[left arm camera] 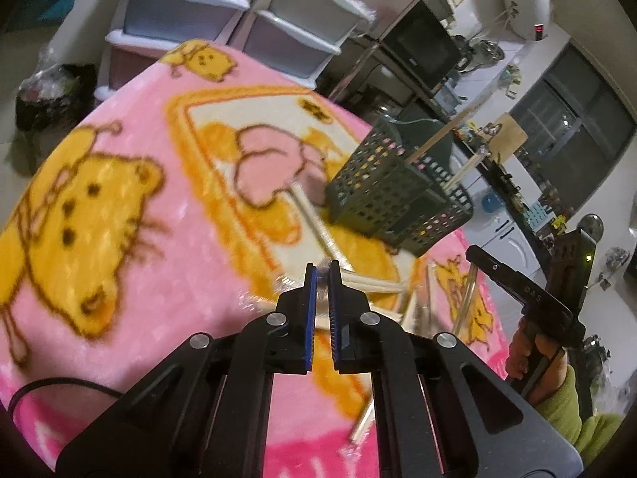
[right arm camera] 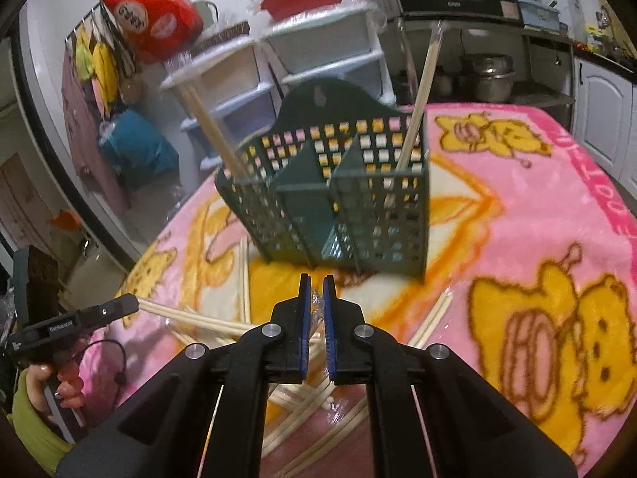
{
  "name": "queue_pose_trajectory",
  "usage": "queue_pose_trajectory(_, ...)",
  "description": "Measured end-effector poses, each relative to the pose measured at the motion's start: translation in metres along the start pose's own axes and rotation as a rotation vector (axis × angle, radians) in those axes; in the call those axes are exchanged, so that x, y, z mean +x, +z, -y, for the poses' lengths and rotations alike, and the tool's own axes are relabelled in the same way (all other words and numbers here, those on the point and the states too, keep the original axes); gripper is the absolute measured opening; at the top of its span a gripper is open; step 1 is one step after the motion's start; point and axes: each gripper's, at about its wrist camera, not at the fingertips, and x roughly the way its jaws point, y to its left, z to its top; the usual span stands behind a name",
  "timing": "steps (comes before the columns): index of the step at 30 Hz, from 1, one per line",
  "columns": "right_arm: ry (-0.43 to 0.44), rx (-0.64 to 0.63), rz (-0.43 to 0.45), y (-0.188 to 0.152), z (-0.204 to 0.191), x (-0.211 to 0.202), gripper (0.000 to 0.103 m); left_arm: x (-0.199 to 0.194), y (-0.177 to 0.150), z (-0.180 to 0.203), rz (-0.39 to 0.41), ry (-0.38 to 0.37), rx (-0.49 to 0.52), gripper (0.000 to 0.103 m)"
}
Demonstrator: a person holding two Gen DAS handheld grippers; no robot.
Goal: Organize utensils
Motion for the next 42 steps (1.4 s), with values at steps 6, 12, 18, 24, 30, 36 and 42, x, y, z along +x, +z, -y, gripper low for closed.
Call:
queue_pose_trajectory(6,-0.016,0.002,0.069,0.013,0.002,-0.020,0.006,-0.005,0.012,0.022,0.024,-0.035,0.050,0.003)
queue_pose_trajectory(12,-0.034,-0.007,0.138,0.026,0.005,-0.041,0.005,-0.004,0.025,0.050,0.046,-0.081,0.107,0.003)
queue_pose_trajectory(18,-0.043,-0.002,0.194,0.037,0.009,-0.061,0.005,-0.003,0.034,0.074,0.057,-0.119,0.162,0.003)
queue_pose_trajectory(24,-0.065,-0.022,0.235,0.046,0.009,-0.076,0.004,-0.002,0.045,0.101,0.082,-0.157,0.212,0.003)
queue_pose_trajectory(30,-0.088,-0.042,0.271,0.053,0.006,-0.088,0.004,0.000,0.056,0.128,0.099,-0.195,0.270,0.003)
queue_pose_trajectory(36,-0.104,-0.045,0.303,0.058,0.008,-0.098,0.004,-0.001,0.064,0.147,0.114,-0.226,0.304,0.003)
queue_pose_trajectory(42,-0.111,-0.045,0.336,0.065,0.008,-0.109,0.004,-0.004,0.074,0.161,0.141,-0.248,0.326,0.003)
